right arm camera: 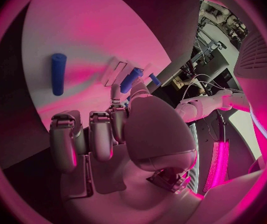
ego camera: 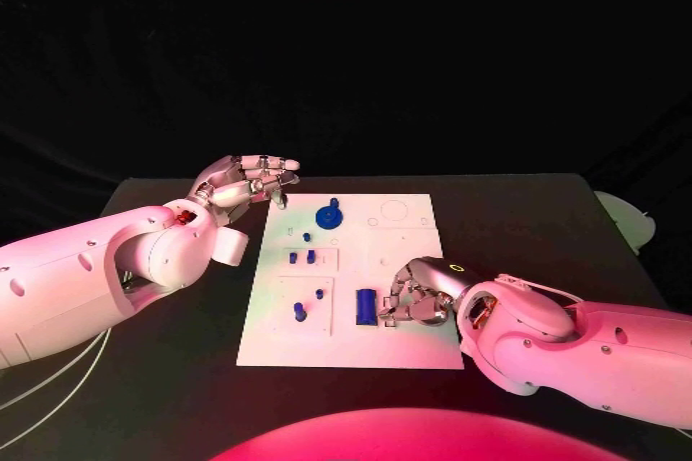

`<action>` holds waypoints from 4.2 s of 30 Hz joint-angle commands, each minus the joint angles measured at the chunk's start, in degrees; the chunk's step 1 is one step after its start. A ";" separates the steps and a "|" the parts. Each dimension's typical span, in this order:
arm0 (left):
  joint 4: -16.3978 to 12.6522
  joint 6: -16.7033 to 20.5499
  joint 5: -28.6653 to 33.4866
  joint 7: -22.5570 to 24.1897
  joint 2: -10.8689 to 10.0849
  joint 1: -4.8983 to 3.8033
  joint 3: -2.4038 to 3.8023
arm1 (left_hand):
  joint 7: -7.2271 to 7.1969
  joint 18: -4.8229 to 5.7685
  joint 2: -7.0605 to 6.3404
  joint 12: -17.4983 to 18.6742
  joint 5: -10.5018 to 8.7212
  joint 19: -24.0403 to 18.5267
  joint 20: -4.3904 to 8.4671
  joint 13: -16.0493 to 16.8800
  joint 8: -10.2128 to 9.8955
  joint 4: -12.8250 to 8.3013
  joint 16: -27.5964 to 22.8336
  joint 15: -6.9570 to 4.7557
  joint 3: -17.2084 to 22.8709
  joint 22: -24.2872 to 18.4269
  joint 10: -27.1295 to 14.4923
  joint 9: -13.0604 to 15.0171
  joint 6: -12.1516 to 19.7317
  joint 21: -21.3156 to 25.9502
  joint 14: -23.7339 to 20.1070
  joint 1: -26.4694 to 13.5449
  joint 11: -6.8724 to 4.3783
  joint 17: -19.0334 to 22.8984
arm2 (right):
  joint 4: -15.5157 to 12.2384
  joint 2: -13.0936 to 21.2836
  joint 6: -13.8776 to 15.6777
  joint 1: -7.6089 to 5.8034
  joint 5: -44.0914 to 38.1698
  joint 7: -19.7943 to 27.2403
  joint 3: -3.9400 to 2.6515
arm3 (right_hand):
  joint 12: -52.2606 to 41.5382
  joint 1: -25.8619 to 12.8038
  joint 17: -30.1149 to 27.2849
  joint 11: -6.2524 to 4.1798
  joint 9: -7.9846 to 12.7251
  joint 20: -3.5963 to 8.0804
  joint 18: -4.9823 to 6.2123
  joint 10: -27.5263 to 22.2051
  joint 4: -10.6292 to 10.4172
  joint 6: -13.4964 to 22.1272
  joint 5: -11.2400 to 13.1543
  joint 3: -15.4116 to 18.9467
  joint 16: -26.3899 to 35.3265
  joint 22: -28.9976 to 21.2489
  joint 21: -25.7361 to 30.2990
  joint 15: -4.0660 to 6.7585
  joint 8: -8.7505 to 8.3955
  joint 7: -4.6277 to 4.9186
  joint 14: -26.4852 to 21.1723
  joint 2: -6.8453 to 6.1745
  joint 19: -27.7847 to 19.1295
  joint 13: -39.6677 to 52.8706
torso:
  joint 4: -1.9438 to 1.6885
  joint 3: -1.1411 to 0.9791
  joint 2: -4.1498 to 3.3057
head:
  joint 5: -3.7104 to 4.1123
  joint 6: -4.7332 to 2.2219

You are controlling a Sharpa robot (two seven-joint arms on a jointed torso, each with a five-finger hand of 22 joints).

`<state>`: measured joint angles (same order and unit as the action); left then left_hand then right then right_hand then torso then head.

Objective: Assemble the parts on the task board

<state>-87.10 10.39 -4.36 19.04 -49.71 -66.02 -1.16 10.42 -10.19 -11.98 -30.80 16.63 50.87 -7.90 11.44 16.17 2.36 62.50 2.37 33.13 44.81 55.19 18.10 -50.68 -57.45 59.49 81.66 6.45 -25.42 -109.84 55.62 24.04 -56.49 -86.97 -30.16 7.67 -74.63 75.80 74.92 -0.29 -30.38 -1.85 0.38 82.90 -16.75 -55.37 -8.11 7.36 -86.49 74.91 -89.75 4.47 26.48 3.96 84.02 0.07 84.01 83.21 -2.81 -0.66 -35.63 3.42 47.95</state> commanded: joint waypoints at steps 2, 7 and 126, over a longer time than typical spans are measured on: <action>-0.10 -0.85 0.24 0.35 0.07 -0.01 0.02 | 0.22 -0.40 0.36 -0.32 0.23 -0.40 0.14 0.09 -0.21 0.04 -0.32 0.03 -0.04 0.07 -0.31 -0.05 0.07 -0.05 -0.18 -0.34 0.10 0.08 | -0.53 2.31 4.58 -1.19 1.39 3.04 -0.09 | 0.26 2.09 5.18 0.49 0.70 -0.56 -0.38 -0.48 0.12 1.23 -1.45 0.37 -0.03 15.09 -0.25 -0.86 -1.49 0.72 4.16 0.59 5.99 -4.06 | 0.16 0.00 0.07 | 0.17 -0.19; -0.15 -0.88 0.24 0.35 0.07 0.00 -0.02 | 0.22 -0.40 0.36 -0.32 0.23 -0.40 0.14 0.09 -0.21 0.04 -0.32 0.03 -0.04 0.07 -0.31 -0.05 0.07 -0.05 -0.18 -0.34 0.10 0.08 | -0.97 6.32 4.11 -2.80 1.63 3.47 -0.09 | 0.29 2.35 5.34 0.78 1.13 -0.84 -0.38 -0.51 0.07 1.47 -2.38 0.46 -0.09 15.09 -0.25 -1.12 -2.32 1.03 4.19 0.99 5.99 -4.06 | 0.26 0.06 0.09 | 0.93 -0.40; -0.88 -1.11 0.24 -0.20 -0.27 0.00 -0.08 | 0.24 -0.40 0.39 -0.52 0.26 -0.41 0.10 0.09 -0.24 0.02 -0.25 0.05 0.02 0.06 -0.53 -0.06 0.14 0.02 -0.21 -0.46 0.13 0.18 | 2.78 -3.06 -1.39 0.97 7.88 -4.74 0.25 | -1.49 -13.19 6.99 -0.50 -1.43 -0.07 -0.38 1.35 0.01 -3.67 -15.09 -28.52 -0.48 15.09 -0.25 -0.09 -2.02 -0.49 4.46 -8.66 5.99 -2.00 | 0.13 0.03 0.02 | 1.39 0.53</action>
<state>-87.79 10.20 -4.36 18.63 -50.05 -66.00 -1.28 10.42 -10.20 -11.75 -31.07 16.63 50.87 -7.90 11.44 16.17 2.37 62.50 2.37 33.13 44.81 54.99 18.10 -50.68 -57.45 59.49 81.43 6.67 -25.33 -106.98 52.74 24.02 -55.61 -78.77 -34.75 7.91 -76.01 62.93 74.93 -0.71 -31.85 -2.15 0.38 83.75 -16.82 -59.06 -22.98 -21.31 -86.70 74.92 -89.75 4.53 24.63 3.41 83.83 -8.56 83.91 74.94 -2.70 -0.66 -35.63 4.83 48.48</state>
